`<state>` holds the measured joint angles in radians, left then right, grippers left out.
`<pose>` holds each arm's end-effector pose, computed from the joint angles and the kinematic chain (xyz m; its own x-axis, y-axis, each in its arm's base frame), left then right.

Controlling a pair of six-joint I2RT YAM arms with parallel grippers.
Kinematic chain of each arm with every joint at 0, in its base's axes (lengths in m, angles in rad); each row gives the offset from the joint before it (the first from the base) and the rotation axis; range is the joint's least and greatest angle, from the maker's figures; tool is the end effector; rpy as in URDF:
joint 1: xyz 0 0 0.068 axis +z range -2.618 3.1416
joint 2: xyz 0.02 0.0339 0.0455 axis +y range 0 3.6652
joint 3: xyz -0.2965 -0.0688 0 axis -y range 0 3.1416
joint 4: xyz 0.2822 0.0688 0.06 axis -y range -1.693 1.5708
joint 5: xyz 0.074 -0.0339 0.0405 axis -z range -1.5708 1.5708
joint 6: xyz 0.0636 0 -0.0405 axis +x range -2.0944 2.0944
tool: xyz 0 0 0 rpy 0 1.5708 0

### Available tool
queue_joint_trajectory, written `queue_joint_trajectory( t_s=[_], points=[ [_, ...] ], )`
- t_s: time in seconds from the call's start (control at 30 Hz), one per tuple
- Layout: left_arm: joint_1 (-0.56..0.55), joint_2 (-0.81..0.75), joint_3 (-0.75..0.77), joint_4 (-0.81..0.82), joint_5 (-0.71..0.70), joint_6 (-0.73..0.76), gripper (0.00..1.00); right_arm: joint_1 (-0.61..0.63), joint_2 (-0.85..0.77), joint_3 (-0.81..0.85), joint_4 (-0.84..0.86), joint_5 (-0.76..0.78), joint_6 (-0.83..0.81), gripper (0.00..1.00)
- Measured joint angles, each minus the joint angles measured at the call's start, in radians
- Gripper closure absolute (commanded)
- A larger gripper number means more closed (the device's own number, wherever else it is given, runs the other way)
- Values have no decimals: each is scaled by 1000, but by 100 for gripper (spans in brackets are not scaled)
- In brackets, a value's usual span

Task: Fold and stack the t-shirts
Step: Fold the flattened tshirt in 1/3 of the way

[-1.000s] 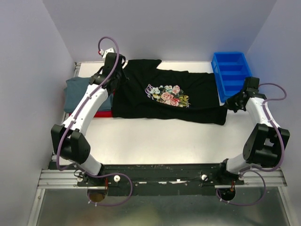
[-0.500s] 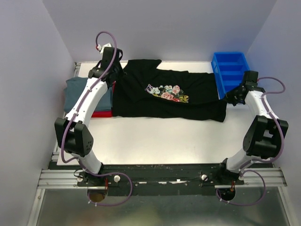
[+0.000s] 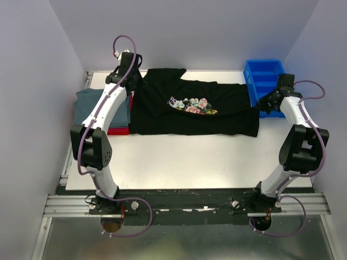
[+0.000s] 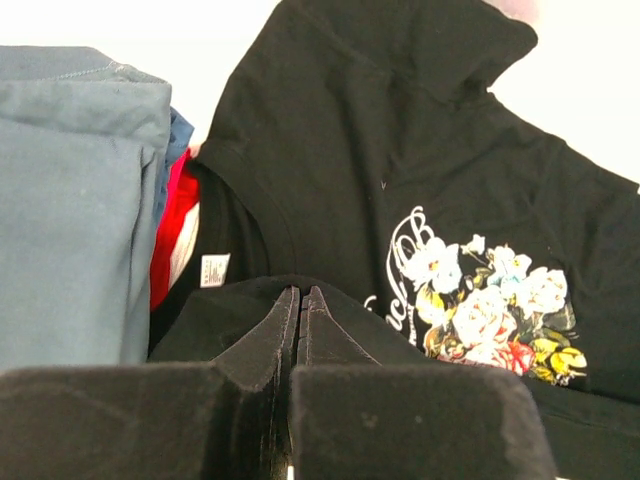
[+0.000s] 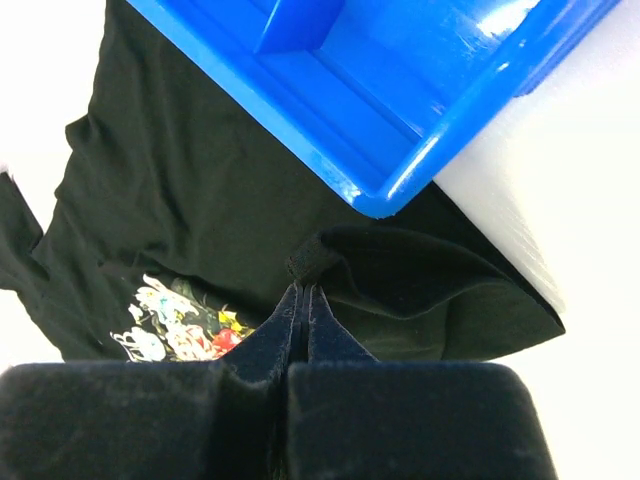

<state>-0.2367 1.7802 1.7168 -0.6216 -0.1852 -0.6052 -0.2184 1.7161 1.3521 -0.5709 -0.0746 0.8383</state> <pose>0.4624 -0.0995 0.3592 -0.5581 -0.4406 -0.7032 -0.2744 0.8977 -0.3448 0.4204 -0.0885 0.2519 -0.3967 0.8475 -0.3526 0.6996 0.5278 0.4817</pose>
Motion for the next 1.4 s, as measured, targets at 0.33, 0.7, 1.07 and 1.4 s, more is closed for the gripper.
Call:
queue_joint_trajectory(
  t_s=[0.33,0.7,1.07,1.4],
  points=[
    [47,167,177,0,74,1,25,26,77,79,10,-14,-24,53],
    [48,107,45,69,169,-21,28,27,-240,-315,161,-17,-26,54],
    [-118,-500,-745,322,112,-214,31,27,-431,-659,234,48,49,48],
    [-112,-775,-990,375,-77,-352,31,27,-289,-652,301,93,184,48]
  ],
)
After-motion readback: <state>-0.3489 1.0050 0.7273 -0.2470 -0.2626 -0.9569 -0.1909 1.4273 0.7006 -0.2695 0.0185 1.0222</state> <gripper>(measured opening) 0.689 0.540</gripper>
